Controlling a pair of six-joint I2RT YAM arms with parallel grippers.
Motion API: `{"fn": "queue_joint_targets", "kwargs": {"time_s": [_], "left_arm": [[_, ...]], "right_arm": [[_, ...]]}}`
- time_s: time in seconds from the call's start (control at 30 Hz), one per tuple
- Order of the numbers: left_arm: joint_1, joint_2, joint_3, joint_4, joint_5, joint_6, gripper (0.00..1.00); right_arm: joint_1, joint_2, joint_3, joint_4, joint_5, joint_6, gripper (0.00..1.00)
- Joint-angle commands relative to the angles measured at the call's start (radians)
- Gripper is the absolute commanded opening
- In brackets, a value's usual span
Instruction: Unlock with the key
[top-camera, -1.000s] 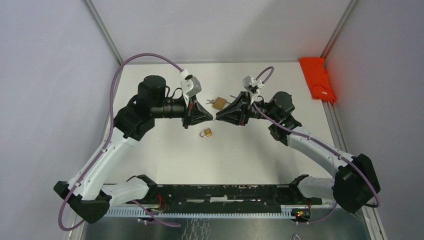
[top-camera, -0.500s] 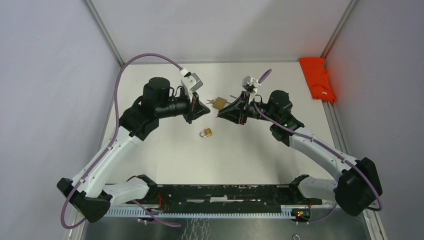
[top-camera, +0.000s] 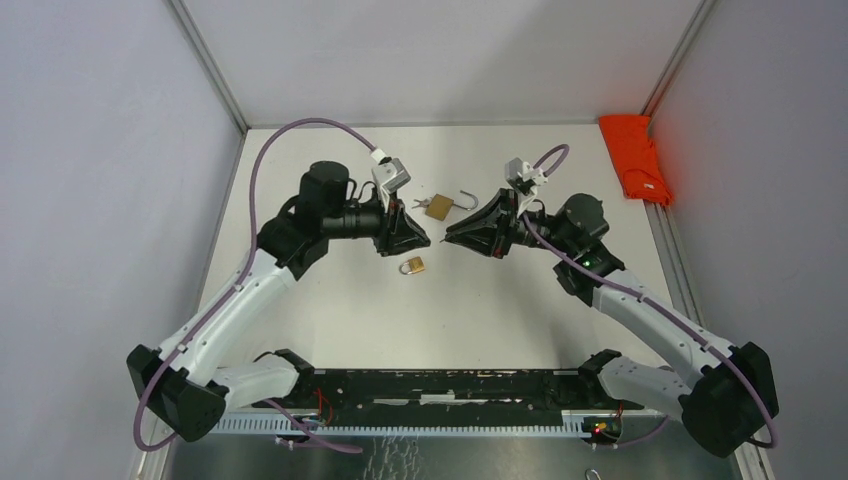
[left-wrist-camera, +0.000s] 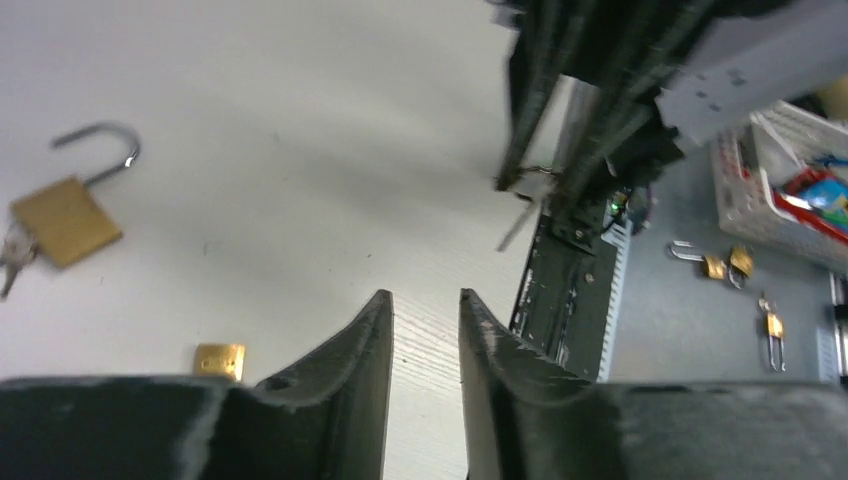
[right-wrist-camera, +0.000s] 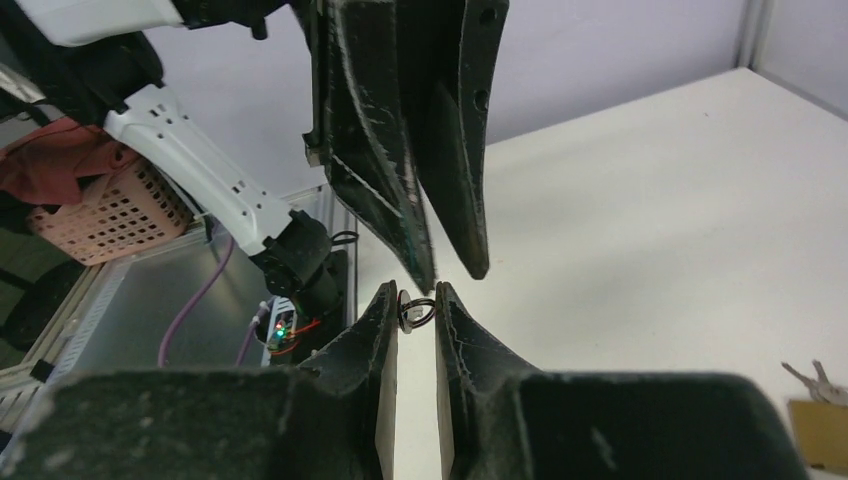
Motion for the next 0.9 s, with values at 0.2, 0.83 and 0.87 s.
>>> {"fn": "queue_joint_targets", "kwargs": {"time_s": [0.2, 0.83, 0.87], "left_arm": [[0.002, -0.189, -0.011, 0.084, 0.334, 0.128, 0.59], [0.001, -0.084, 0.074, 0.098, 0.436, 0.111, 0.61], [0.002, -0.093, 0.073, 0.102, 0.441, 0.11, 0.61]], "right_arm": [[-0.001, -0.054, 0.061, 0.106, -0.111, 0.045, 0.0], [0.071, -0.009, 0.077, 0.201, -0.127, 0.107, 0.0], [0.073, -0.004, 0.079, 0.207, -0.127, 0.109, 0.0]]}}
